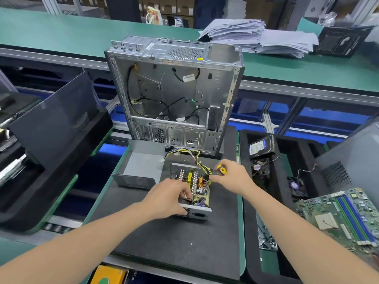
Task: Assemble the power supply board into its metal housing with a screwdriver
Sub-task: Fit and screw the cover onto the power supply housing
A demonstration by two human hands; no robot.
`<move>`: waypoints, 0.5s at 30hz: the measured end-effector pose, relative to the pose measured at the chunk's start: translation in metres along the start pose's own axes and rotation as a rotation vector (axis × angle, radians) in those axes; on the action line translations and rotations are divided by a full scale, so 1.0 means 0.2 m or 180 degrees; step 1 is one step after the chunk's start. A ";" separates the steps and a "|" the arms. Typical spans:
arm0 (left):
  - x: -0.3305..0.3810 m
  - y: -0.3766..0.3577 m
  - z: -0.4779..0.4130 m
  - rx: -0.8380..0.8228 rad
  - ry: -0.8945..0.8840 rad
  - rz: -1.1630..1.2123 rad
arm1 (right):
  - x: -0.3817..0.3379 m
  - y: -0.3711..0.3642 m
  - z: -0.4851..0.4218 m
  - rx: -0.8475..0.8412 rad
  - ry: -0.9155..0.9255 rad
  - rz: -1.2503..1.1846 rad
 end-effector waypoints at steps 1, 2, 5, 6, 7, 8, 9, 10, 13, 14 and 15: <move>0.00 0.00 0.00 -0.0086 -0.0029 0.0080 | -0.02 -0.01 0.00 0.0034 0.0139 -0.0036; 0.00 0.01 -0.01 -0.0181 -0.0045 0.0220 | -0.03 -0.03 0.00 0.0063 0.0270 -0.0034; -0.01 0.07 -0.05 -0.0082 -0.0051 0.0535 | -0.08 -0.08 -0.02 0.0053 0.0585 0.0103; -0.02 0.09 -0.07 0.0111 0.0004 0.0578 | -0.10 -0.10 -0.02 0.0025 0.0632 0.0171; -0.04 0.11 -0.10 0.0380 0.0066 0.0626 | -0.11 -0.11 -0.03 0.0014 0.0645 0.0257; -0.06 0.12 -0.12 0.0655 0.0123 0.0608 | -0.12 -0.12 -0.03 0.0045 0.0663 0.0344; -0.06 0.13 -0.13 0.0878 0.0134 0.0541 | -0.13 -0.12 -0.04 0.0112 0.0705 0.0413; -0.06 0.13 -0.16 0.1002 0.0122 0.0381 | -0.14 -0.13 -0.04 0.0193 0.0763 0.0445; -0.03 0.11 -0.23 0.0851 0.0006 -0.0028 | -0.15 -0.12 -0.03 0.0300 0.0836 0.0446; -0.02 0.11 -0.25 0.0720 -0.0043 -0.0068 | -0.14 -0.12 -0.03 0.0342 0.0816 0.0452; -0.01 0.11 -0.27 0.0618 -0.0110 -0.0064 | -0.13 -0.11 -0.03 0.0411 0.0783 0.0456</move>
Point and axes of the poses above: each hand's wrist, its own z-axis away from the middle knuckle, its own y-axis out of the back of the hand, x = y × z, the point moved 5 cm from there along -z, towards the middle knuckle, and after that the axes turned 3 degrees about -z, right-handed, at the moved point
